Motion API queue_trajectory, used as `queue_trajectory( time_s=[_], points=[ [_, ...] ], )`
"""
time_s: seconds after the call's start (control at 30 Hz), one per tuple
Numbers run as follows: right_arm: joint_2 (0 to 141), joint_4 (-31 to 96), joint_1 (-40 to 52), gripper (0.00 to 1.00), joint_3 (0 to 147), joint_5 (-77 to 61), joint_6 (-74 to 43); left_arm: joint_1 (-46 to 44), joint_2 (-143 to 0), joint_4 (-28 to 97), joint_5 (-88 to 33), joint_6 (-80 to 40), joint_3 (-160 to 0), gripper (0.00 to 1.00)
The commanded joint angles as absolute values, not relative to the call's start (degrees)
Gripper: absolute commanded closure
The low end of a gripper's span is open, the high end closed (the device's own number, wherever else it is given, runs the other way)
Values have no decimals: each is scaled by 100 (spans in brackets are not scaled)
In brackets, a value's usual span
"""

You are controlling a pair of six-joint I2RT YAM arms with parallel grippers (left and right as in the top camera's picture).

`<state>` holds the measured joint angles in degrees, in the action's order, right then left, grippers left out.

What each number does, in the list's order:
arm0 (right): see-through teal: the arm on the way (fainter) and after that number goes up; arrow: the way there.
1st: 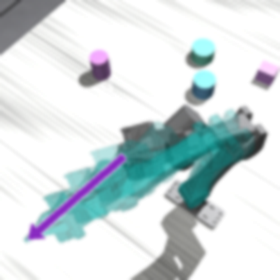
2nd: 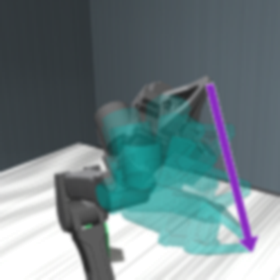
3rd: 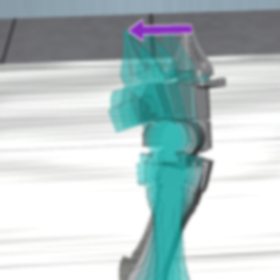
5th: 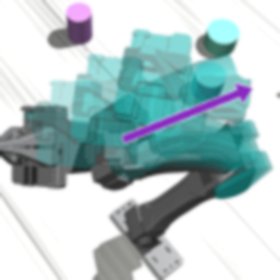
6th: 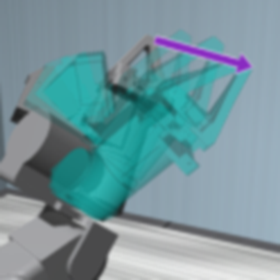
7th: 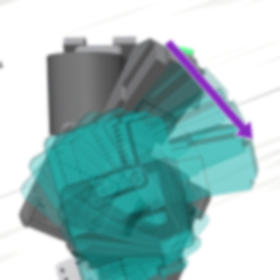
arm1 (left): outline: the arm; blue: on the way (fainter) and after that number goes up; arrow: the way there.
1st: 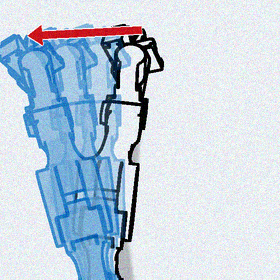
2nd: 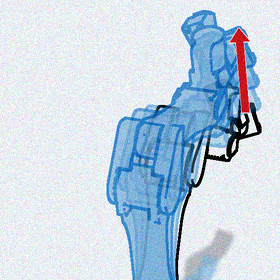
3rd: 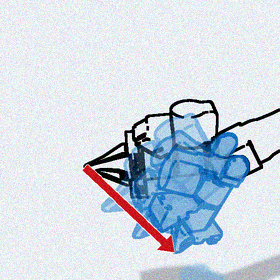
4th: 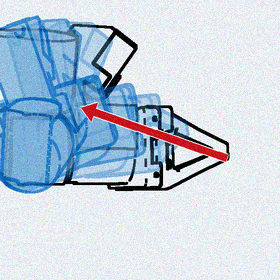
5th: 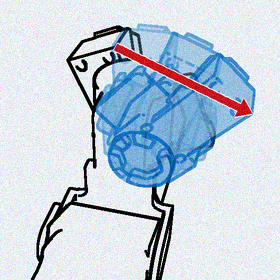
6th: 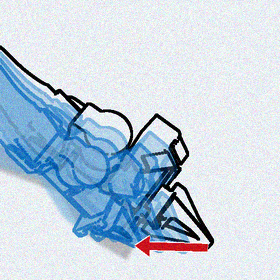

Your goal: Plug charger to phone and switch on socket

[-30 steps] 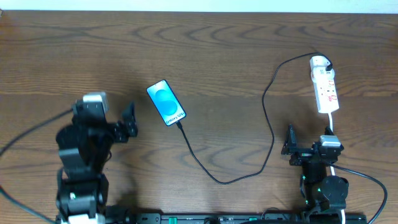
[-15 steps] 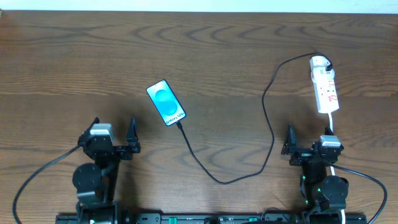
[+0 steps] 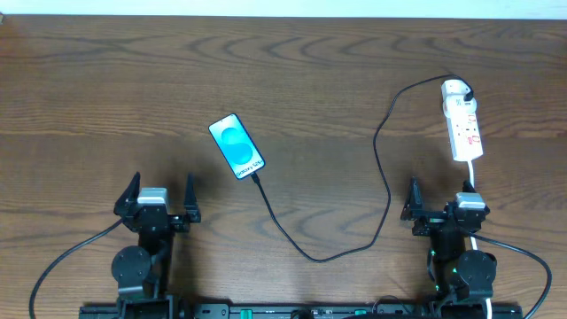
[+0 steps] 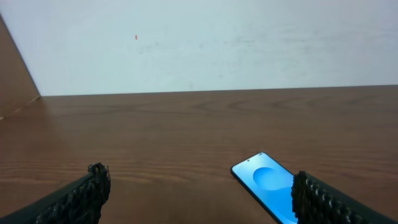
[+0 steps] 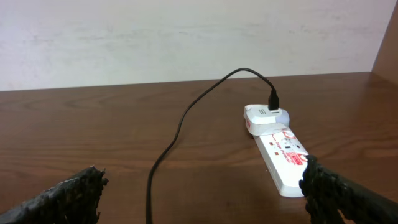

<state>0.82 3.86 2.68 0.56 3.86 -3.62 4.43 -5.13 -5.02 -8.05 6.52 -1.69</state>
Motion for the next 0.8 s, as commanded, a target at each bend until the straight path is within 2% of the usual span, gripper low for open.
queue_trajectory(
  time_s=[0.0, 0.43, 0.77],
  points=[
    [32, 395, 228, 1, 32, 395, -290, 403, -237, -392, -545, 792, -23, 5],
    [32, 395, 228, 1, 32, 395, -290, 403, -8, 386, -482, 838, -23, 5],
    [32, 395, 228, 1, 32, 395, -292, 403, -16, 377, -486, 832, -23, 5]
  ],
)
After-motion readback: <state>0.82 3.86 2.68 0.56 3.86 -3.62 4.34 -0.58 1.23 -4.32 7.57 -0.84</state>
